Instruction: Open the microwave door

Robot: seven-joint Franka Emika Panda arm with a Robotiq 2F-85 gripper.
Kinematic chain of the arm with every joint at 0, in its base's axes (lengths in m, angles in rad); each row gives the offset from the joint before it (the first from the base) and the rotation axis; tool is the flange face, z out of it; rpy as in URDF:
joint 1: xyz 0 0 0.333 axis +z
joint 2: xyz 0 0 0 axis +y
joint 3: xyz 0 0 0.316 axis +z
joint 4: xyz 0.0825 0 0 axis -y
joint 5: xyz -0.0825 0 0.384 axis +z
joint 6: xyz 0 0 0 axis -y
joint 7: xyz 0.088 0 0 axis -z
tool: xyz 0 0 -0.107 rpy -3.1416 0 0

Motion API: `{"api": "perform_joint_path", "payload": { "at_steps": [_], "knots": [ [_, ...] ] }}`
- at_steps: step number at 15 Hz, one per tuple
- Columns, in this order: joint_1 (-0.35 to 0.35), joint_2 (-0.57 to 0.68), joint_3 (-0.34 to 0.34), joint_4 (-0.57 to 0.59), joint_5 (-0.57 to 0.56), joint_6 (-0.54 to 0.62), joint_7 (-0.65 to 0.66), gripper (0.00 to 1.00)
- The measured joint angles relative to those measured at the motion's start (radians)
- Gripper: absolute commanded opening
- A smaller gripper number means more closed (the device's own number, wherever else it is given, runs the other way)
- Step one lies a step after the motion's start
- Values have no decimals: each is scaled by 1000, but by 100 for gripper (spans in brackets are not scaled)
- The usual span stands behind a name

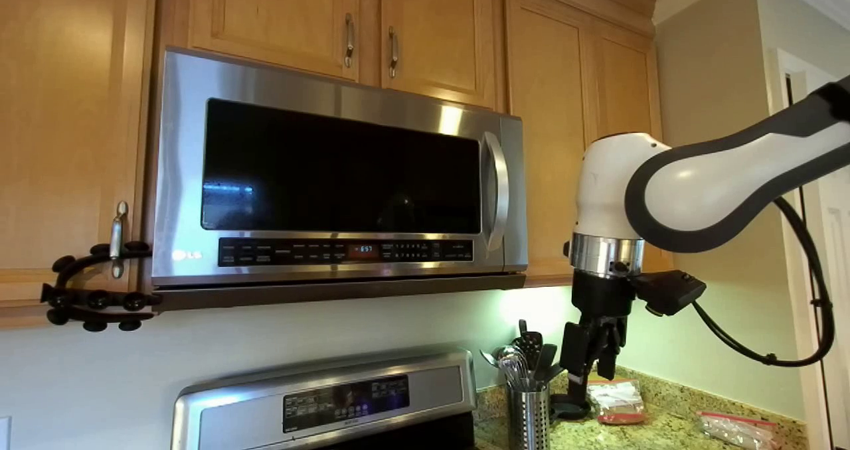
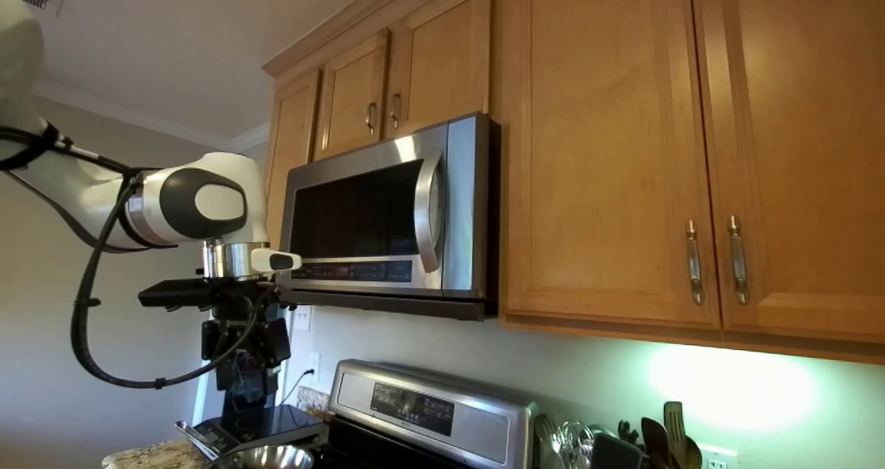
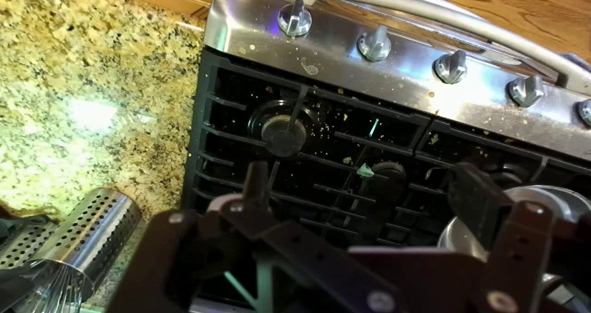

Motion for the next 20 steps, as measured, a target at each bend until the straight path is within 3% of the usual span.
{"api": "perform_joint_path", "payload": {
  "at_steps": [4, 9, 16, 20],
  "knots": [
    [-9, 1, -14, 27, -4, 0, 1, 100],
    [-57, 3, -30, 154, -49, 12, 2, 100],
    [-138, 81, -33, 337, -176, 139, 2, 100],
    [-149, 119, -33, 370, -186, 155, 3, 100]
  ]
}}
